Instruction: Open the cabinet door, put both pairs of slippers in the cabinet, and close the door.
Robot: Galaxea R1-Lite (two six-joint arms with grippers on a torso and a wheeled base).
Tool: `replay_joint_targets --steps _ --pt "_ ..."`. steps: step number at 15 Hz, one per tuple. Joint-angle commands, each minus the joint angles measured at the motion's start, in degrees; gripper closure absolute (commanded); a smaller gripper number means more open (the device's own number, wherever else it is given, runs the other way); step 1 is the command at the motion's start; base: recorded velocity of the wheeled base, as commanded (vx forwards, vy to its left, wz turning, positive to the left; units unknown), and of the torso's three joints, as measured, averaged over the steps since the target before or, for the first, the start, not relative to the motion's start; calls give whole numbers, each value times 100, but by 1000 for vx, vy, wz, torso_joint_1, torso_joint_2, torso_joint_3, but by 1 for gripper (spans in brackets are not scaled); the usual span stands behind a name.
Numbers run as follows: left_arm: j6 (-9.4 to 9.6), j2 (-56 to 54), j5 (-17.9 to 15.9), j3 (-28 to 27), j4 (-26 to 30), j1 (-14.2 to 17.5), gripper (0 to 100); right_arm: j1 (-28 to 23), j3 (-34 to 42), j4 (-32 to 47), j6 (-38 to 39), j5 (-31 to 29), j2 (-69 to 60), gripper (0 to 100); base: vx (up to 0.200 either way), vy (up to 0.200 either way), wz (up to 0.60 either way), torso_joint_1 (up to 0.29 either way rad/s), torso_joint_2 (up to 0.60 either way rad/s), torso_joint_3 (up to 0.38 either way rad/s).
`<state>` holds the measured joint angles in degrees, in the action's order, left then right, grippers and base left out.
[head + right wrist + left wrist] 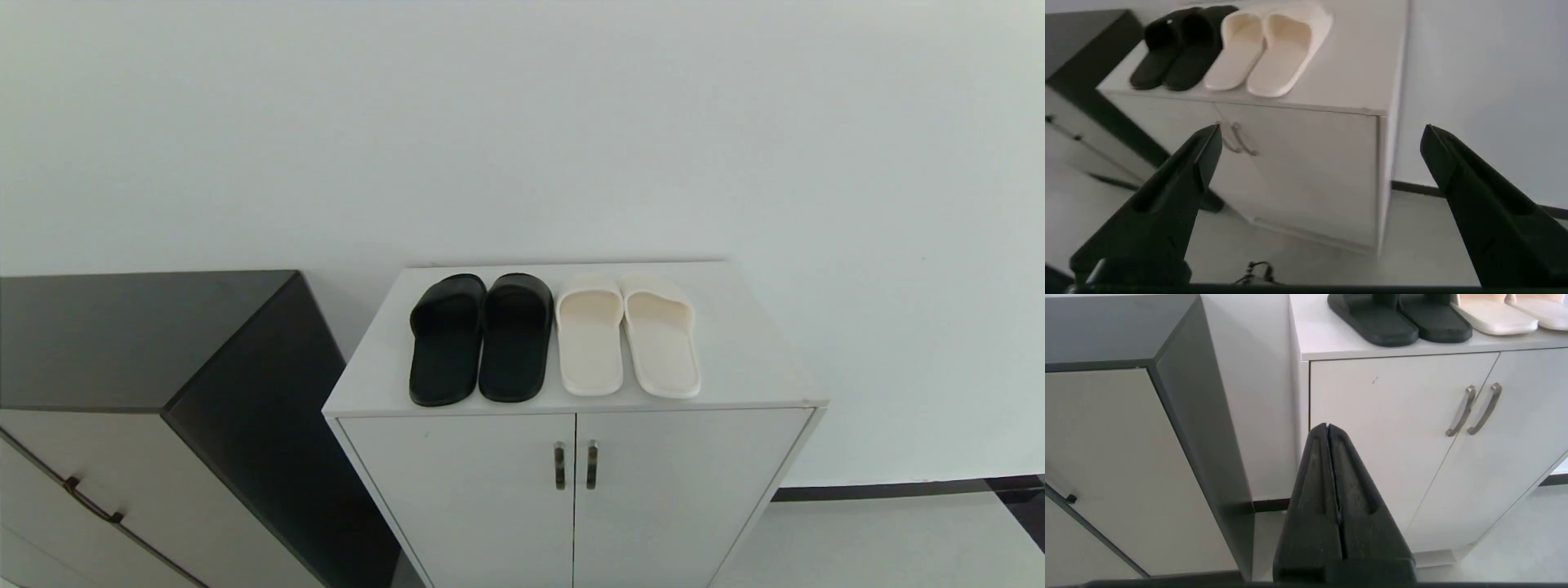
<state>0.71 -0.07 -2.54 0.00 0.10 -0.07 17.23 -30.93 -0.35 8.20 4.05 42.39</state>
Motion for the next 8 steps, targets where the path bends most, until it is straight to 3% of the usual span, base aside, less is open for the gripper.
replay_joint_targets --steps 1,3,8 --pt "0 7 -1 0 -1 -1 100 1960 -1038 -307 726 -1169 2002 0 0 0 0 0 0 0" --pt "0 7 -1 0 -1 -1 100 2654 -1618 -492 841 -1855 2960 0 0 0 0 0 0 0" --pt "0 7 -1 0 -1 -1 100 3041 -2743 -1380 849 -2980 5078 0 0 0 0 0 0 0"
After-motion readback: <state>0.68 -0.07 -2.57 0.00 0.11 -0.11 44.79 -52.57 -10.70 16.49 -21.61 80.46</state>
